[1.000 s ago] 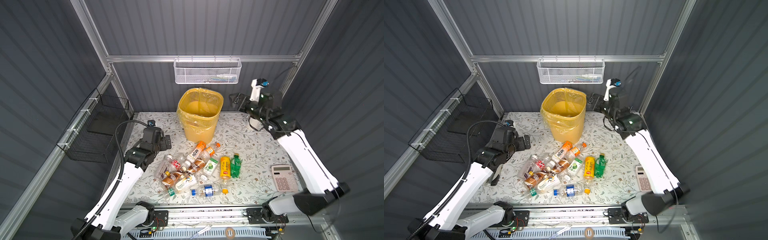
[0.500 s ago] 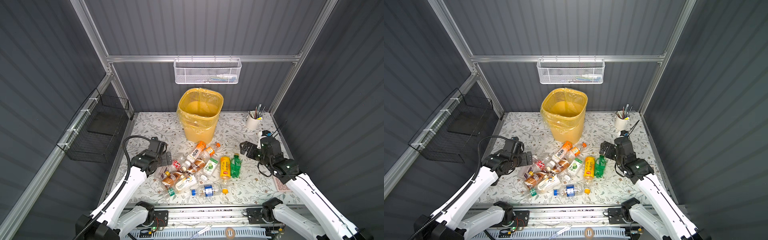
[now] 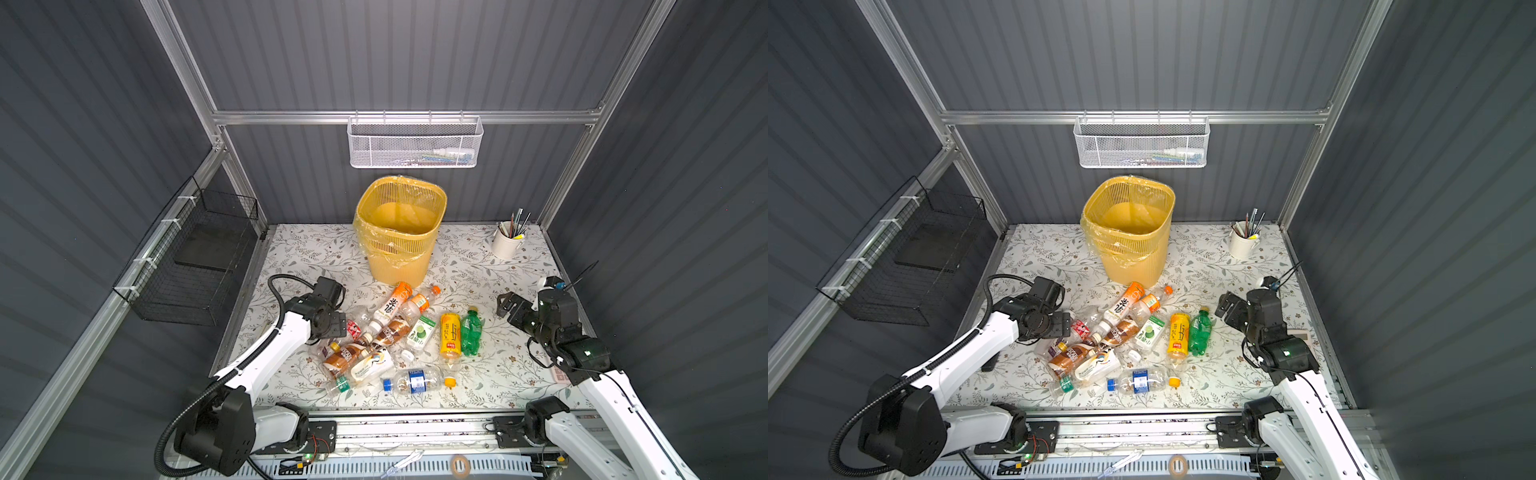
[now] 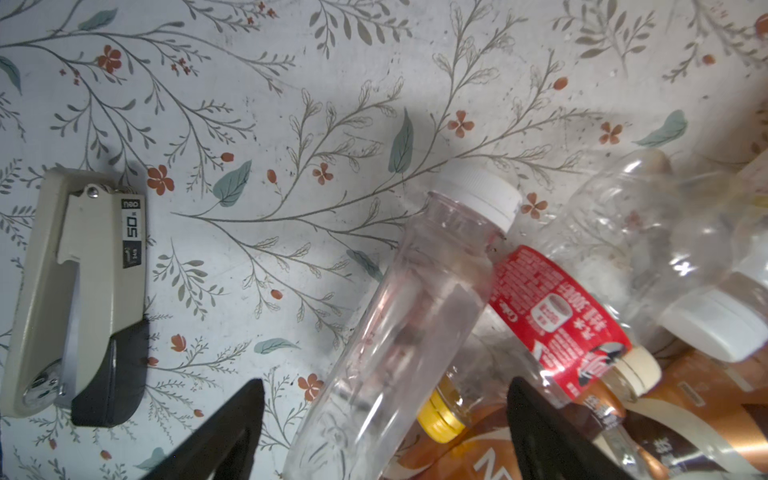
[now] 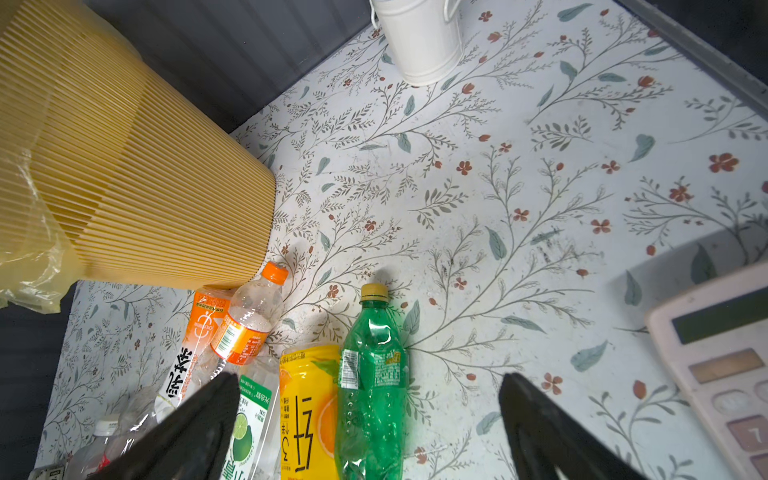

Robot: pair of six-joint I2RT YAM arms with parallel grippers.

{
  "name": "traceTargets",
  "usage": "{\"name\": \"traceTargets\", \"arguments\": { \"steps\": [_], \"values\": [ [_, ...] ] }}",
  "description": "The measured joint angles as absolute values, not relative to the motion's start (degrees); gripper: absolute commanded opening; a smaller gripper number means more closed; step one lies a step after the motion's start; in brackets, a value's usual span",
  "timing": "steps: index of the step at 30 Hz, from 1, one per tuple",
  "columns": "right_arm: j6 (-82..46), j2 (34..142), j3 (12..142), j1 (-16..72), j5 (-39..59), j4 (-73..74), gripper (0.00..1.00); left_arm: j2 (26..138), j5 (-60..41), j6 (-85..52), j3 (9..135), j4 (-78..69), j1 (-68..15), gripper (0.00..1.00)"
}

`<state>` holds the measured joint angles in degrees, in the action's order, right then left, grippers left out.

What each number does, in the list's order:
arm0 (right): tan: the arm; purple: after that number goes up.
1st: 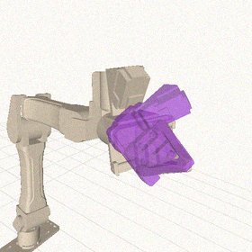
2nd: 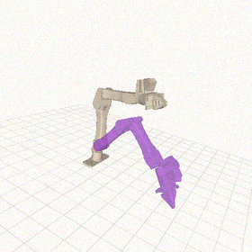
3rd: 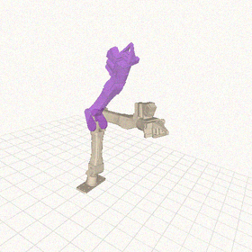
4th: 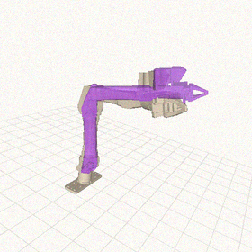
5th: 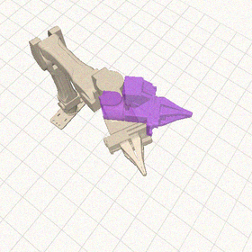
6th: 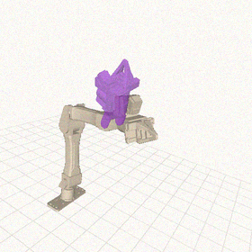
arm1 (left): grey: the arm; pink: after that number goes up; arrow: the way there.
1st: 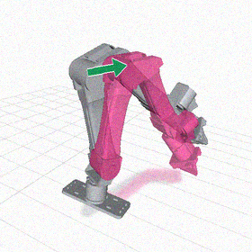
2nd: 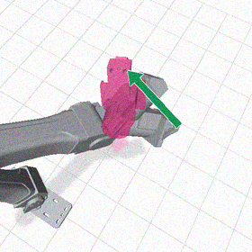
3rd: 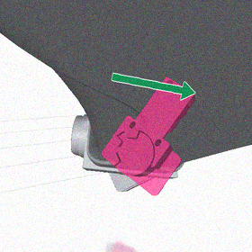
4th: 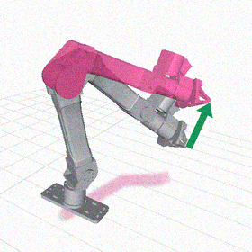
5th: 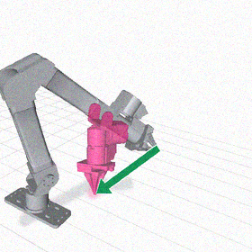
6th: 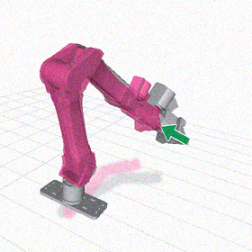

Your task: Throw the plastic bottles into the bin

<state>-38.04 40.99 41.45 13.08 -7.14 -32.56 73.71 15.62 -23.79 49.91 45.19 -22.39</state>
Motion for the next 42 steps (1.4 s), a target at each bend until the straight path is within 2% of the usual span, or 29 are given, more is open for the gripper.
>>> {"name": "traceTargets", "arguments": {
  "steps": [9,15,29,38,42],
  "values": [
    [-38.4,41.0,40.6,11.1,-5.6,-32.4,0.99,79.5,15.9,-23.6,49.9,43.6,-20.4,0.78],
    [-38.7,41.0,38.6,10.6,-4.4,-31.2,0.99,79.7,15.9,-23.4,49.9,43.0,-19.1,0.64],
    [-38.3,41.0,36.6,7.8,-2.5,-30.0,0.99,82.0,14.2,-23.0,49.9,41.6,-18.4,0.61],
    [-38.3,40.4,35.7,6.2,-1.2,-29.8,0.99,82.7,13.9,-22.9,49.9,40.9,-18.3,0.40],
    [-38.0,40.1,35.7,5.5,-0.8,-29.8,0.99,82.5,14.5,-23.1,49.9,40.9,-18.3,0.35]
  ]
}}
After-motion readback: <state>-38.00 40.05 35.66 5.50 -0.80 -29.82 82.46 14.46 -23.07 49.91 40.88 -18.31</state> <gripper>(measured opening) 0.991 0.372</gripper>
